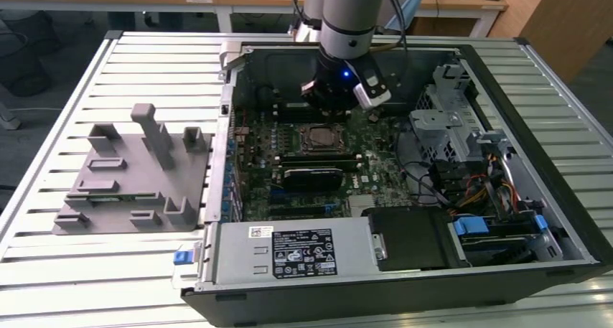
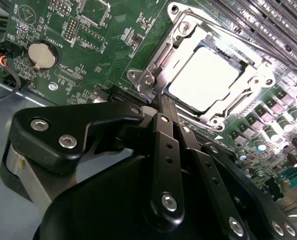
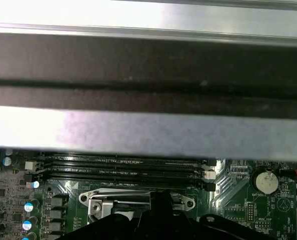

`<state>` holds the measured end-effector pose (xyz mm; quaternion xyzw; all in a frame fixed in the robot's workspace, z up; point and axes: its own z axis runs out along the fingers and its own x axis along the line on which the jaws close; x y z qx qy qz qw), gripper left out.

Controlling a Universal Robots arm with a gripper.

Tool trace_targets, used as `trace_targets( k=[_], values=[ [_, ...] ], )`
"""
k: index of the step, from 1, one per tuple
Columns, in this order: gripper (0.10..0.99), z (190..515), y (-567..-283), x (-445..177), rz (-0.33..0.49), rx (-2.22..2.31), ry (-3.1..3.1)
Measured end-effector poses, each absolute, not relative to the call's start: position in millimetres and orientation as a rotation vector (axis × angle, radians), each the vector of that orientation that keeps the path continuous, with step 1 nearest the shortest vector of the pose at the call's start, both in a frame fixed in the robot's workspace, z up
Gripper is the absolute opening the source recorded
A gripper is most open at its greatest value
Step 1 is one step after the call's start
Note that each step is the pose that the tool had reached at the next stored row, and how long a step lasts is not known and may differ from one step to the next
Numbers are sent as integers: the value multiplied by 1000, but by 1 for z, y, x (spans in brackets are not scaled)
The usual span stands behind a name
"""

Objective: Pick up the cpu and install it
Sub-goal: 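Install the second cpu locking lever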

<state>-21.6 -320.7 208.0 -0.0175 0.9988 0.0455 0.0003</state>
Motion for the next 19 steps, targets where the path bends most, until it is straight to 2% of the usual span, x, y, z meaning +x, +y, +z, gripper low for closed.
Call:
trace_targets(
  k=[19],
  values=[
    [106,208,-330,-21,143,-55,3137]
  ],
)
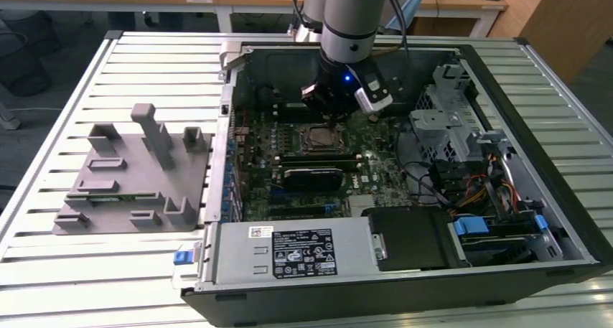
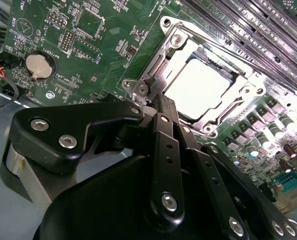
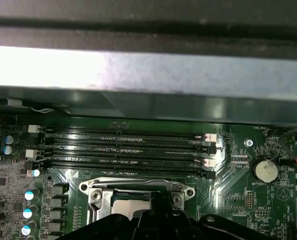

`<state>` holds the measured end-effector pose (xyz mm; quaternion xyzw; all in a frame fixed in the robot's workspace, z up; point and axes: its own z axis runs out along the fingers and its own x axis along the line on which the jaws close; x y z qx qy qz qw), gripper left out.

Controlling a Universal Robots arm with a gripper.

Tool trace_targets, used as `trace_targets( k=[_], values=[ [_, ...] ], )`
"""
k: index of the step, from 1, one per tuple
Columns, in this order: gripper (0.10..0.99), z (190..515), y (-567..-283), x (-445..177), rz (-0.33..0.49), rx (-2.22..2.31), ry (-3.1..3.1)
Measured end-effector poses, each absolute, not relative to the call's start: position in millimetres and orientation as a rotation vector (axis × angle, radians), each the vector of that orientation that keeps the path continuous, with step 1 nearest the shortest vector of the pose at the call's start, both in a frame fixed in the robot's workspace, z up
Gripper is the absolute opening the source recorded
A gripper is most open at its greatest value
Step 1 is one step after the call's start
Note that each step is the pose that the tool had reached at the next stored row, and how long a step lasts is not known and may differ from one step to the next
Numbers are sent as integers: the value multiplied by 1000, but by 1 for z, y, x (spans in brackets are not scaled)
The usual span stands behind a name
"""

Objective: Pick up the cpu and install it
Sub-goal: 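Install the second cpu locking lever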

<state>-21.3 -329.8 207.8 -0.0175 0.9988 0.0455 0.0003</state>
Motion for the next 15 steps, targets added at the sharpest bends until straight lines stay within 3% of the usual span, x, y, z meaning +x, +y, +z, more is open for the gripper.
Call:
trace_targets(
  k=[15],
  values=[
    [106,231,-331,-21,144,-55,3137]
  ],
)
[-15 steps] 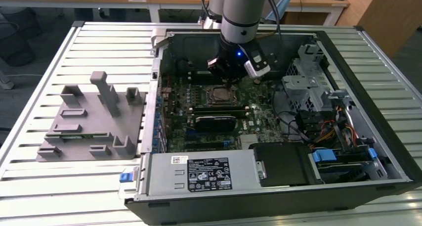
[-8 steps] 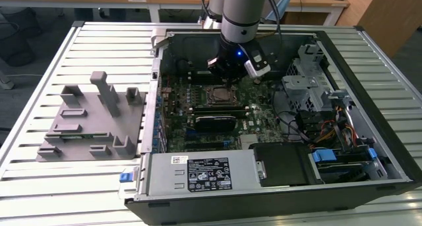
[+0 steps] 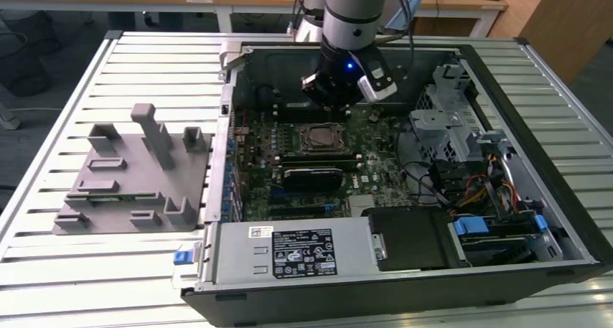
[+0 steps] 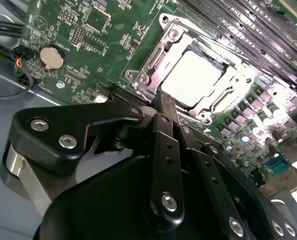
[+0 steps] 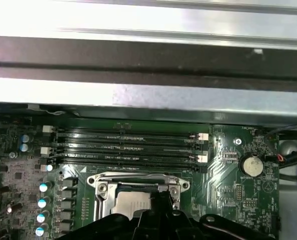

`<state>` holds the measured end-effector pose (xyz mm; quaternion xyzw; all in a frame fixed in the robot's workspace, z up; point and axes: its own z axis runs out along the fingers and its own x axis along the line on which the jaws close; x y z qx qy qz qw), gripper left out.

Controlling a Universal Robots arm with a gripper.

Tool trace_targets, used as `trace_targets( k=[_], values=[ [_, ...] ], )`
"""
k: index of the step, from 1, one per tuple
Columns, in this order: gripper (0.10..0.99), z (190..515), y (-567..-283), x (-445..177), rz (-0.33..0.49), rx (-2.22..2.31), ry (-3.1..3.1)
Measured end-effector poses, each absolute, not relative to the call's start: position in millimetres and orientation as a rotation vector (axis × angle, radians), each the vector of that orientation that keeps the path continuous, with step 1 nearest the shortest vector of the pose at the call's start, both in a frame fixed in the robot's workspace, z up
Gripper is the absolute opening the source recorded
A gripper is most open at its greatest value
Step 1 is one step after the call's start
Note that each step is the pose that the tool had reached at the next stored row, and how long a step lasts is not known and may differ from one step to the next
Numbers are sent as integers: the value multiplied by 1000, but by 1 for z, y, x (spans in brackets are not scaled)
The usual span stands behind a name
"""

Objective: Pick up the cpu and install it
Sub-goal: 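Install the second cpu locking lever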

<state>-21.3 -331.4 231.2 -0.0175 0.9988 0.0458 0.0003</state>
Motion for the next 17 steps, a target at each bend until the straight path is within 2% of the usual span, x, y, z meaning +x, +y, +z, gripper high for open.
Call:
trace_targets(
  k=[17],
  values=[
    [106,231,-372,-21,143,-55,3137]
  ],
)
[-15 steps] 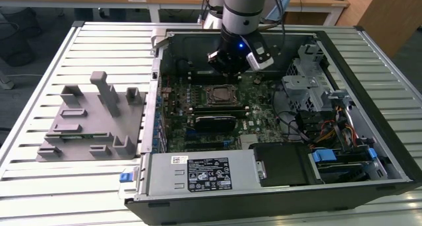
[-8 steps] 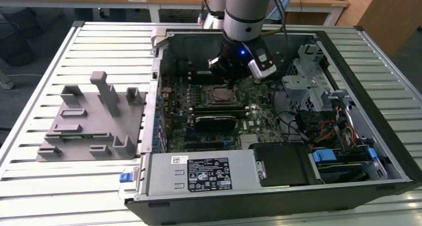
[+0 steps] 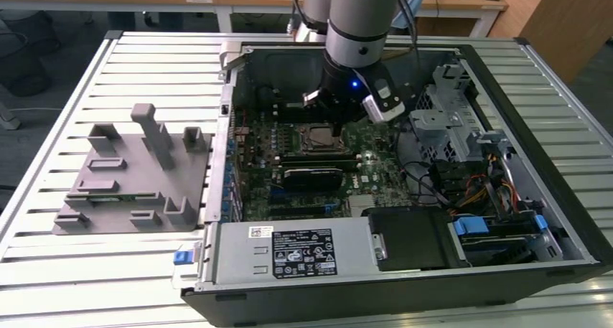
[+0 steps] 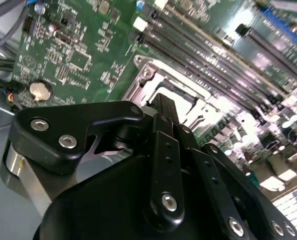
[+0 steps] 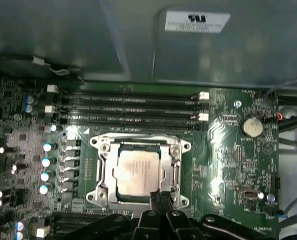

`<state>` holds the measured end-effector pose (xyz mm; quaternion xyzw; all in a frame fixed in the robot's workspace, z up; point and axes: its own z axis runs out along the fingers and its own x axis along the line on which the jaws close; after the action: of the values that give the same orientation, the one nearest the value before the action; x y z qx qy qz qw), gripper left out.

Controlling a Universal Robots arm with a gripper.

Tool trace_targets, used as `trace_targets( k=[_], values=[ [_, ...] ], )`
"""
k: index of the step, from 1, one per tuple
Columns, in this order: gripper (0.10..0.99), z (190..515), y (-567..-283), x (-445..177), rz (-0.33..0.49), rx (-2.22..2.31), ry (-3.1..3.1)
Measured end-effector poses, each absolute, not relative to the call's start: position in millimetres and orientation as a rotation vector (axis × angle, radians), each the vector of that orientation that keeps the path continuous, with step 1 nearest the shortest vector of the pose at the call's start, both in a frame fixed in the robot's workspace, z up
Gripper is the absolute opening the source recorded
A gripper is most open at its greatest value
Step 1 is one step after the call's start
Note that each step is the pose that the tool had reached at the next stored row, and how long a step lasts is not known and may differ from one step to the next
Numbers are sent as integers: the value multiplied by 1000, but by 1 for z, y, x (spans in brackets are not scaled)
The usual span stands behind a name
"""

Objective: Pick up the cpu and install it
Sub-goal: 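Install the second cpu locking lever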

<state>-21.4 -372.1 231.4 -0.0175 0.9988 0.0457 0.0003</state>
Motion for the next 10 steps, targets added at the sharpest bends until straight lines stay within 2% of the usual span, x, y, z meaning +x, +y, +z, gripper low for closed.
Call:
trace_targets(
  k=[10],
  values=[
    [106,231,-382,-34,143,-55,3137]
  ],
)
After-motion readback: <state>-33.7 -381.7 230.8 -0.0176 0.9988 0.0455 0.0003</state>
